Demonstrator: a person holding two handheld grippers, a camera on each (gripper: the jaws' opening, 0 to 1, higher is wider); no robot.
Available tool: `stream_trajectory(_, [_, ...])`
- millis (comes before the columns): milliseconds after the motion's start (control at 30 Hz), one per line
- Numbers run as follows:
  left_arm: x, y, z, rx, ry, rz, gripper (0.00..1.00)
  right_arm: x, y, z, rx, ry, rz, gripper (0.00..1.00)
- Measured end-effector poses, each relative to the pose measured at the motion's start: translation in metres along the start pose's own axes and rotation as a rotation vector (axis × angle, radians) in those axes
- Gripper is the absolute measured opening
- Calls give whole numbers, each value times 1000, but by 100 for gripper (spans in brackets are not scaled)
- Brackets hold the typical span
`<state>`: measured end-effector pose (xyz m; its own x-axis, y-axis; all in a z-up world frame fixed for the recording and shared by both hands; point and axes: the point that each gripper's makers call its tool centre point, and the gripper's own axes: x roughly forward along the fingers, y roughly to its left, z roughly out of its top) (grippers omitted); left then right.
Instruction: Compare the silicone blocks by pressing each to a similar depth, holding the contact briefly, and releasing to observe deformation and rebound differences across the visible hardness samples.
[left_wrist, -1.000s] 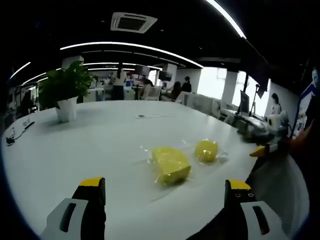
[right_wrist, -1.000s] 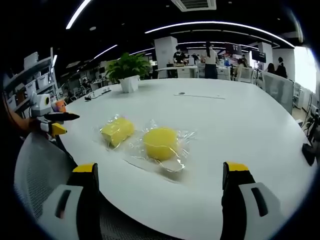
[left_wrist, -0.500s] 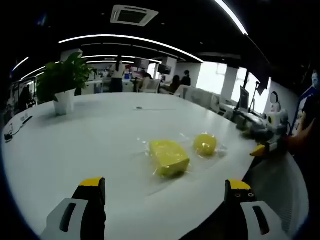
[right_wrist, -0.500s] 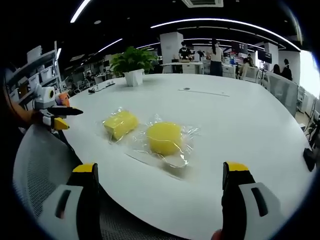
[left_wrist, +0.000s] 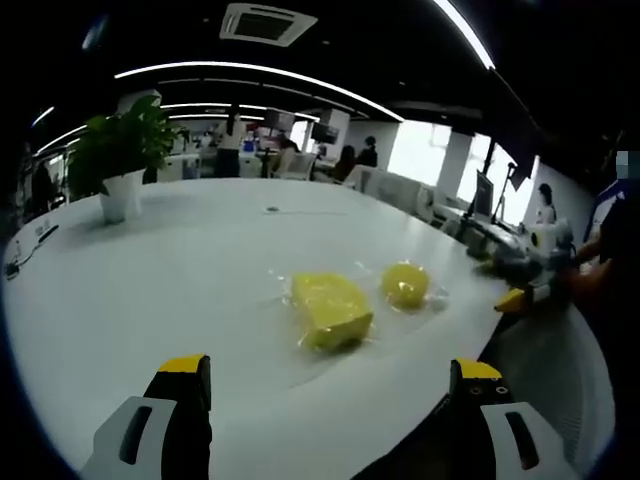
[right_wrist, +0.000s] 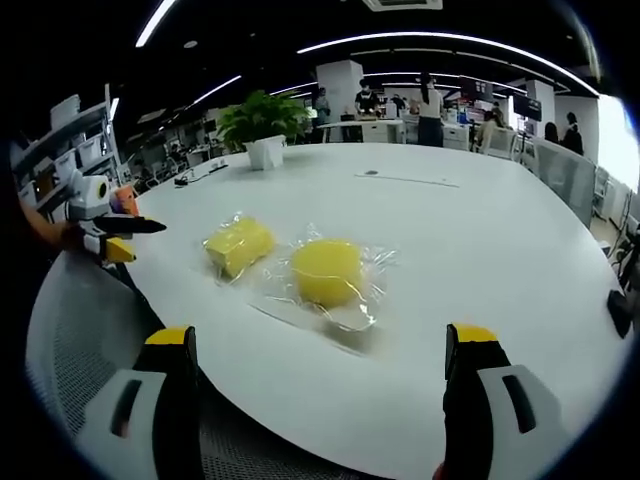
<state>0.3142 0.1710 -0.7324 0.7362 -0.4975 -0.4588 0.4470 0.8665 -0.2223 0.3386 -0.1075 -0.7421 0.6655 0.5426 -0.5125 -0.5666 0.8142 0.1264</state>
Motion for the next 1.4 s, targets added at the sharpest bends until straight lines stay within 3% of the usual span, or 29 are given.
stream_trajectory(700, [-2,-4,-1,-13,2,-14,100,-2,0,3,7,-19,-1,97])
stream_trajectory(933, [-4,2,1,-63,-20,9,100,-2,0,4,6,-22,-6,97])
stream_trajectory(1000, [-3,0,0,-98,-9,-18,100,-2,0,4,7,-22,-3,97])
stream_trajectory(1067, [-3,-4,-6,-229,19,-46,100,-2,0,4,6,-24,0,97])
stream_trajectory(1133, [-5,6,3,-225,-20,-23,100,-2,0,5,10,-28,-1,97])
stream_trajectory(1300, [-6,24,17,-233,-19,8,100,-2,-1,6,16,-36,-3,97])
stream_trajectory(1400, [-3,25,25,-316,46,-27,100,-2,0,5,19,-31,3,97])
